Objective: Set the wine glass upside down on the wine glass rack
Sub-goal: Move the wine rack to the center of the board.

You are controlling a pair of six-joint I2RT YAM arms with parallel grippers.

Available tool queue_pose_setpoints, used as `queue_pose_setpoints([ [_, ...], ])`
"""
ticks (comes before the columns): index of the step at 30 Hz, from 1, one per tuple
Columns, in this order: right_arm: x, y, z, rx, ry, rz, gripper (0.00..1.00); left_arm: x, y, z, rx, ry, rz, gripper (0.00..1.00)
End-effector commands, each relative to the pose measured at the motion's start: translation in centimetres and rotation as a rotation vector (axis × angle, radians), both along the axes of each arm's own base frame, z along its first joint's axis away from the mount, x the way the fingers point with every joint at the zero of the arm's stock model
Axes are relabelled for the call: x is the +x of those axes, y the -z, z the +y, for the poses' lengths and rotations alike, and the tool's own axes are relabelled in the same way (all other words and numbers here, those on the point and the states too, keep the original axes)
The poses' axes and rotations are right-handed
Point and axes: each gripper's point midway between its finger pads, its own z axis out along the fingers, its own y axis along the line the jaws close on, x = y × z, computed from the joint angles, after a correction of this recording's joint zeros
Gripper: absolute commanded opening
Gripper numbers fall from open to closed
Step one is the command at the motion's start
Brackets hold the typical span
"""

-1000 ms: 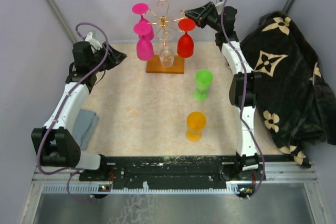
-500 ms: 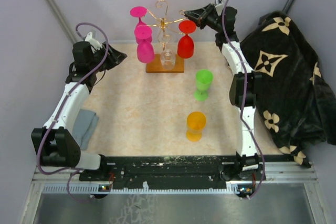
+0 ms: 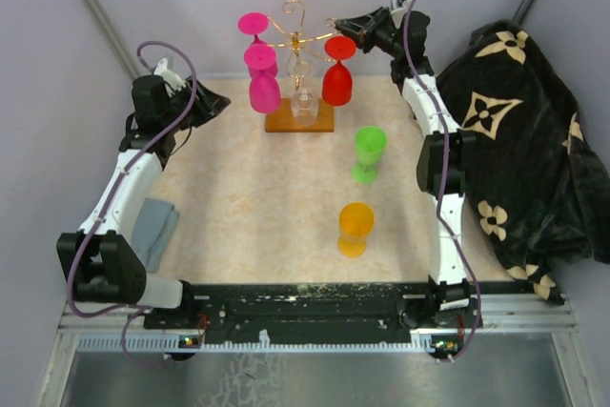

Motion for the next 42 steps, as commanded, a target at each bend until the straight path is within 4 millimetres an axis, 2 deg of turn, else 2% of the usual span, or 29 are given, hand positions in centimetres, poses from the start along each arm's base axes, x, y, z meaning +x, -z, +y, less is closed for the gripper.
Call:
queue_pose_setpoints([
  [1, -1.0, -2.6, 0.8, -0.047, 0.024, -0.089, 0.00, 0.3, -1.5, -0.3, -0.005, 0.007, -0.040, 0.50],
  [24, -0.3, -3.2, -0.6, -0.084, 0.144, 0.054, 0.00, 1.1, -1.2, -0.6, -0.016, 0.020, -0.034, 0.50],
  [33, -0.7, -2.2, -0.7, -0.114, 0.170, 0.122, 0.00, 1.5, -0.7, -0.8, -0.025, 0.029, -0.026, 0.50],
  [37, -1.2, -2.8, -0.4, -0.128, 0.174, 0.108, 0.00, 1.6, -0.7, -1.0, -0.030, 0.037, -0.028, 0.50],
  [42, -1.2, -2.4, -0.1, -0.126, 0.151, 0.108, 0.00, 1.7, -0.6, -1.1, -0.032, 0.042, -0.026, 0.50],
])
